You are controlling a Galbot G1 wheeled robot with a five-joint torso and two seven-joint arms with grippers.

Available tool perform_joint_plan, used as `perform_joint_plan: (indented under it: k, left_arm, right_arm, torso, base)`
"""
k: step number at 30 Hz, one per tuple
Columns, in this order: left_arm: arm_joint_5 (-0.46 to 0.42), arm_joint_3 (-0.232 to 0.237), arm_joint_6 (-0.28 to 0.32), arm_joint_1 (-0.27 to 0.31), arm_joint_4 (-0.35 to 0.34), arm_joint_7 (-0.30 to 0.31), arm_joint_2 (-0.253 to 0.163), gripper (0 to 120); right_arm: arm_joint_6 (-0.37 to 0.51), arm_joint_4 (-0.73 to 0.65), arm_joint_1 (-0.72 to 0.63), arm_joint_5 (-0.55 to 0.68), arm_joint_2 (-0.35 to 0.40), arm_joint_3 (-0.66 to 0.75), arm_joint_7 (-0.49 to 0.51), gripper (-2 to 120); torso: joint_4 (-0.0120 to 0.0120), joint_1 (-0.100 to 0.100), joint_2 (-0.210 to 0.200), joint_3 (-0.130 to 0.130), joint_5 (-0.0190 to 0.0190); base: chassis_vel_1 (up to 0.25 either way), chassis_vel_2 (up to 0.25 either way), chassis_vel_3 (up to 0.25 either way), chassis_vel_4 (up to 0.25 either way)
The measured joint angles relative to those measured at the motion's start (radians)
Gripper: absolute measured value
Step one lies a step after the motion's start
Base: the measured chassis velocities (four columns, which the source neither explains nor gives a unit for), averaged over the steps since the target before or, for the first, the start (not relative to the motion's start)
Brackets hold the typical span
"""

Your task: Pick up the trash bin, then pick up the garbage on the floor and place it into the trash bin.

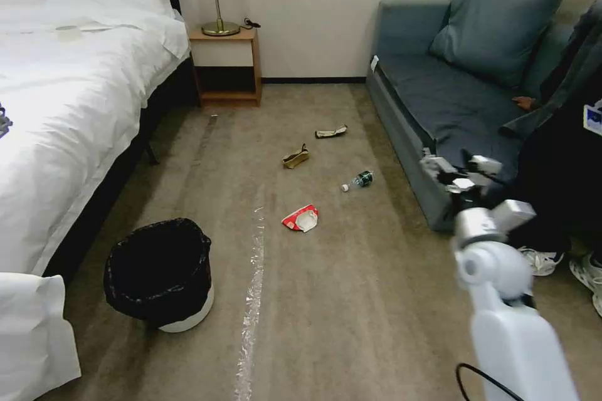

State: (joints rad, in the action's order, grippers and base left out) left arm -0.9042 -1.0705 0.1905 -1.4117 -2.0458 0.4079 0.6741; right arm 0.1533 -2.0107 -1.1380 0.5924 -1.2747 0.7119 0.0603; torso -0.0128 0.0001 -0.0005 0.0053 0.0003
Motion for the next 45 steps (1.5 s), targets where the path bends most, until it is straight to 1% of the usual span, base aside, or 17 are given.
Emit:
perform_joint_plan:
  k: [2,6,8,9,11,14,18,22,24,25,27,28,30,31,33,40,45]
  left_arm:
    - [0.014,0.004,-0.002,-0.071,0.005,-0.041,-0.008,100]
    - [0.041,0.015,-0.003,-0.105,0.015,-0.062,-0.012,100]
    - [0.065,0.035,0.010,-0.146,0.039,-0.084,-0.006,100]
    - [0.065,0.035,0.010,-0.146,0.039,-0.084,-0.006,100]
    - [0.059,0.037,0.013,-0.159,0.048,-0.090,-0.006,100]
    - [0.050,0.048,0.019,-0.166,0.065,-0.095,-0.012,100]
    - [0.013,0.058,0.046,-0.162,0.075,-0.092,-0.033,100]
    - [-0.045,0.096,0.096,-0.136,0.085,-0.056,-0.070,100]
    - [-0.130,0.130,0.176,-0.108,0.071,0.009,-0.106,100]
    - [-0.130,0.130,0.176,-0.108,0.071,0.009,-0.106,100]
    - [-0.288,0.142,0.315,-0.091,0.032,0.122,-0.142,99]
    - [-0.288,0.142,0.315,-0.091,0.032,0.122,-0.142,99]
    - [-0.357,0.140,0.404,-0.087,0.017,0.214,-0.168,98]
    - [-0.357,0.140,0.404,-0.087,0.017,0.214,-0.168,98]
    - [-0.419,0.135,0.468,-0.081,0.014,0.308,-0.183,98]
    - [-0.450,0.131,0.517,-0.070,0.034,0.341,-0.181,98]
    - [-0.432,0.157,0.534,-0.059,0.066,0.293,-0.128,98]
  right_arm:
    - [-0.005,0.011,-0.035,0.007,0.037,-0.038,-0.017,100]
    - [-0.016,0.016,-0.053,-0.004,0.043,-0.061,-0.027,100]
    - [-0.020,0.019,-0.066,-0.014,0.036,-0.071,-0.030,100]
    - [-0.020,0.019,-0.066,-0.014,0.036,-0.071,-0.030,100]
    - [-0.022,0.023,-0.071,-0.019,0.035,-0.079,-0.032,100]
    - [-0.022,0.029,-0.071,-0.019,0.046,-0.090,-0.032,100]
    - [-0.022,0.035,-0.069,-0.019,0.067,-0.100,-0.032,100]
    - [-0.021,0.040,-0.064,-0.018,0.100,-0.107,-0.032,100]
    - [-0.022,0.045,-0.066,-0.019,0.124,-0.114,-0.032,100]
    - [-0.022,0.045,-0.066,-0.019,0.124,-0.114,-0.032,100]
    - [-0.029,0.062,-0.065,-0.028,0.138,-0.130,-0.035,100]
    - [-0.029,0.062,-0.065,-0.028,0.138,-0.130,-0.035,100]
    - [-0.038,0.077,-0.059,-0.035,0.136,-0.138,-0.041,100]
    - [-0.038,0.077,-0.059,-0.035,0.136,-0.138,-0.041,100]
    - [-0.047,0.092,-0.050,-0.038,0.129,-0.144,-0.045,100]
    - [-0.059,0.114,-0.031,-0.044,0.125,-0.158,-0.053,100]
    - [-0.065,0.127,0.003,-0.045,0.107,-0.203,-0.059,100]
  torso:
    - [0.0010,0.000,0.000,0.000,-0.0007]
    - [0.0007,0.000,0.000,0.000,0.0008]
    - [0.0006,0.000,0.000,0.000,-0.0026]
    - [0.0006,0.000,0.000,0.000,-0.0026]
    - [0.0006,0.000,0.000,0.000,0.0014]
    - [0.0008,0.000,0.000,0.000,-0.0015]
    - [0.0008,0.000,0.000,0.000,0.0004]
    - [0.0009,0.000,0.000,0.000,-0.0005]
    - [0.0008,0.000,0.000,0.000,-0.0002]
    - [0.0008,0.000,0.000,0.000,-0.0002]
    - [0.0004,0.000,0.000,0.000,-0.0001]
    - [0.0004,0.000,0.000,0.000,-0.0001]
    - [0.0007,0.000,0.000,0.000,-0.0001]
    - [0.0007,0.000,0.000,0.000,-0.0001]
    - [0.0007,0.000,0.000,0.000,-0.0001]
    - [0.0006,0.000,0.000,0.000,-0.0002]
    - [0.0010,0.000,0.000,0.000,-0.0004]
  base:
    - [0.000,0.000,0.000,0.000]
    - [0.000,0.000,0.000,0.000]
    - [0.000,0.000,0.000,0.000]
    - [0.000,0.000,0.000,0.000]
    - [0.000,0.000,0.000,0.000]
    - [0.000,0.000,0.000,0.000]
    - [0.000,0.000,0.000,0.000]
    - [0.000,0.000,0.000,0.000]
    - [0.000,0.000,0.000,0.000]
    - [0.000,0.000,0.000,0.000]
    - [0.000,0.000,0.000,0.000]
    - [0.000,0.000,0.000,0.000]
    - [0.000,0.000,0.000,0.000]
    - [0.000,0.000,0.000,0.000]
    - [0.000,0.000,0.000,0.000]
    - [0.000,0.000,0.000,0.000]
    - [0.000,0.000,0.000,0.000]
